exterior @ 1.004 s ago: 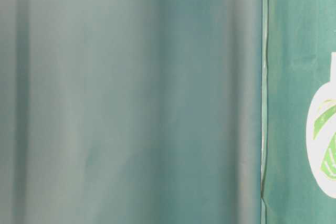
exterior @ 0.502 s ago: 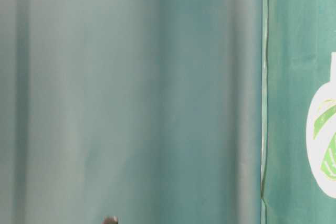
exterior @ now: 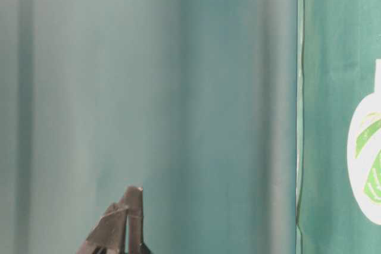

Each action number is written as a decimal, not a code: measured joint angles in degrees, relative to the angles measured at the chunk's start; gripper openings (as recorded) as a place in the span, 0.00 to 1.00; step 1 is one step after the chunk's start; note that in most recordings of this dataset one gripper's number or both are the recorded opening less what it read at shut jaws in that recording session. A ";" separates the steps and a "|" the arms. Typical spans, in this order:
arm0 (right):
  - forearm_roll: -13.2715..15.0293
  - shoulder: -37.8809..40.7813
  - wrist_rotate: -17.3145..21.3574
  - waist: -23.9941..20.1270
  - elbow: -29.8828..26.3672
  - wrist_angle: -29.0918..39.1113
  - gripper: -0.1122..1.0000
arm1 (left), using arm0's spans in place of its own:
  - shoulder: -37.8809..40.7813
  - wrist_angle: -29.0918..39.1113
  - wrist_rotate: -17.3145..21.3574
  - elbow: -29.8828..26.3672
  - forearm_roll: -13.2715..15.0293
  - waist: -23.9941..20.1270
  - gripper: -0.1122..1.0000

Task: Peel off the duct tape with your right arm.
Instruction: 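Lower the open left gripper over the tape roll's rim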

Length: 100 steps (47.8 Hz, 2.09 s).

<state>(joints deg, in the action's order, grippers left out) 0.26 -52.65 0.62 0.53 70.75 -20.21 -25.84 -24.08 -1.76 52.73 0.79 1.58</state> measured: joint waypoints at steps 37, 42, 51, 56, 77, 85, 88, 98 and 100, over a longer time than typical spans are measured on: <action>0.00 0.00 0.09 0.00 0.35 0.00 0.79 | 8.09 36.39 0.00 -14.33 0.09 3.08 0.98; 0.00 0.00 0.09 0.00 0.44 0.00 0.79 | 9.40 40.25 0.00 -16.17 0.18 3.08 0.98; 0.09 0.00 0.09 0.00 0.35 0.00 0.79 | 10.55 43.86 0.00 -17.84 0.18 3.08 0.98; 0.00 0.00 0.09 0.00 0.44 0.00 0.79 | 11.34 44.03 0.00 -18.28 0.18 3.08 0.98; 0.00 0.00 0.09 -0.09 0.53 0.00 0.79 | 19.60 42.19 0.00 -19.34 0.09 3.08 0.98; 0.00 0.09 0.09 -0.09 0.79 0.00 0.78 | 21.71 41.40 0.00 -19.51 0.18 3.08 0.98; 0.00 0.00 0.09 0.00 0.79 0.00 0.78 | 22.59 40.87 0.09 -19.51 0.09 3.08 0.98; 0.00 0.00 0.09 0.00 0.79 0.00 0.78 | 25.66 40.17 0.18 -19.51 0.18 3.16 0.98; 0.00 0.00 0.09 0.00 0.79 0.00 0.78 | 26.28 40.17 0.18 -19.51 0.18 3.08 0.98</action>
<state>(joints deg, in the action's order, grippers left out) 0.26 -52.65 0.70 0.53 71.54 -20.21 0.44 16.08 -1.58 33.22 0.97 4.66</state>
